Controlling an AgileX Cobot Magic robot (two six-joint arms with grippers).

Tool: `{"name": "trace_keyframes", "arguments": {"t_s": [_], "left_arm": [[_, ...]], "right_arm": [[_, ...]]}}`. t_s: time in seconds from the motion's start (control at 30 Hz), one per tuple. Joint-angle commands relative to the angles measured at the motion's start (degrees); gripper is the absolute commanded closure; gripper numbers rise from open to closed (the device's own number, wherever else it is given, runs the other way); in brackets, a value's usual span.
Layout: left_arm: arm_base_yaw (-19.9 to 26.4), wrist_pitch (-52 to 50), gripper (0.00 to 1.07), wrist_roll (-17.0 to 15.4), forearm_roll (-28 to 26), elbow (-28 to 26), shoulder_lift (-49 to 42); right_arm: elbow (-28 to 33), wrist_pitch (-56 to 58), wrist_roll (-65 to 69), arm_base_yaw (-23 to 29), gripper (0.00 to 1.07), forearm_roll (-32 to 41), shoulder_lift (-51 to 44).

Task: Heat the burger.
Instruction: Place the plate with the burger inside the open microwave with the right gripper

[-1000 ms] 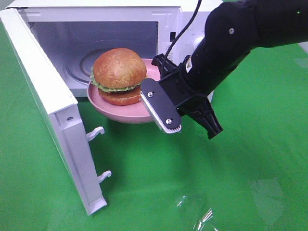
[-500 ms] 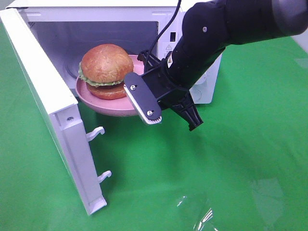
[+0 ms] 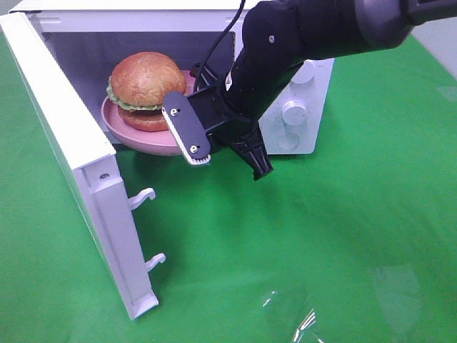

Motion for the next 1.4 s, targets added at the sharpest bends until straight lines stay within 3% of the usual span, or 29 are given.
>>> {"name": "trace_keyframes", "arguments": {"t_s": [0.03, 1.4], "left_arm": [[-0.11, -0.57, 0.08, -0.29, -0.52, 0.11, -0.86], [-0.11, -0.57, 0.08, -0.29, -0.52, 0.11, -0.86]], "right_arm": [[-3.55, -0.92, 6.19, -1.09, 1.07, -3.72, 1.38], [-27.62, 4.18, 16.67, -1.09, 1.07, -7.28, 17.3]]}}
